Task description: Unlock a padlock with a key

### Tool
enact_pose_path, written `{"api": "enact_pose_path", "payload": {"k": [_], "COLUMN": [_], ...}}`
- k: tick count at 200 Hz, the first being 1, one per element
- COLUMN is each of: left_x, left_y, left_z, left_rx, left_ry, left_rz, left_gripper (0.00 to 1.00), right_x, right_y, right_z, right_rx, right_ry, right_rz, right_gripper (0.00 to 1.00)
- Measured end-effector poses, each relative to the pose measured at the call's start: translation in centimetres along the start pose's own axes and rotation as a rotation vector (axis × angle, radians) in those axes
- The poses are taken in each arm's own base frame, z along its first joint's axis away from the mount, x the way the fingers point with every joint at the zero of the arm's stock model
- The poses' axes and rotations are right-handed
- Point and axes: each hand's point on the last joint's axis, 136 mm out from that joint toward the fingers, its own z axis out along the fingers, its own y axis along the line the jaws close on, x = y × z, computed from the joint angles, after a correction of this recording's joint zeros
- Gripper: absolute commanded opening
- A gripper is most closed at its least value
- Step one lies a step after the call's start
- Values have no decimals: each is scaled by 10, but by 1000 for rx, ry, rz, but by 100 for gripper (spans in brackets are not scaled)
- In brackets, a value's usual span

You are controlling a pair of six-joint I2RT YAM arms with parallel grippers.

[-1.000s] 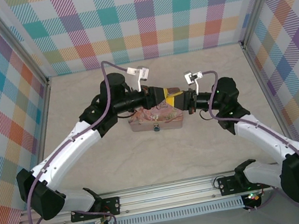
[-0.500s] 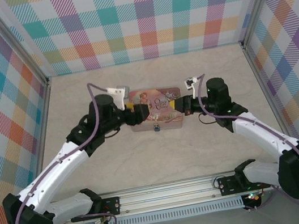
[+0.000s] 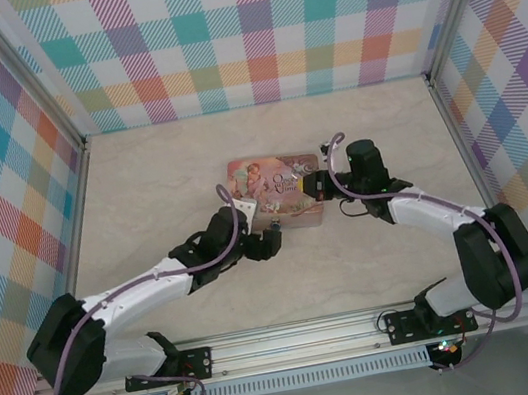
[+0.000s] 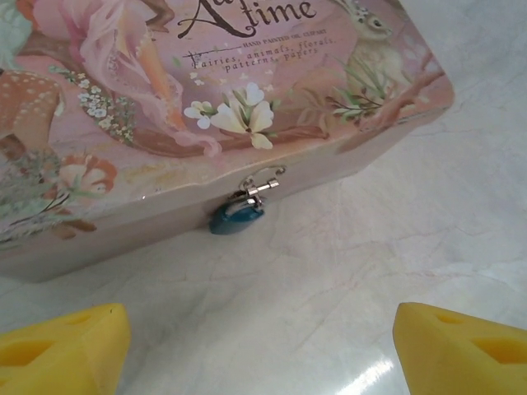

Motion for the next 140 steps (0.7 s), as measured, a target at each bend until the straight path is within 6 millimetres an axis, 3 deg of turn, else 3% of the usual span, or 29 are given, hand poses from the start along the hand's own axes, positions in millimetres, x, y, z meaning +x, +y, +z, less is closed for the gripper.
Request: {"api": "enact_pose_path", "payload": {"k": [49, 140], "left_x": [7, -16], "left_y": [8, 57], "left_z": [29, 40], "left_rx": [-20, -75], "left_ry": [1, -64], "left_rz": [-25, -116], "left_gripper": [83, 83], "right_x": [0, 4], "right_y": [-13, -23], "right_z": [11, 17], "right_rx": [33, 57], "right_ry": [11, 21], "right_rz": [17, 39], "right_gripper": [4, 4]}}
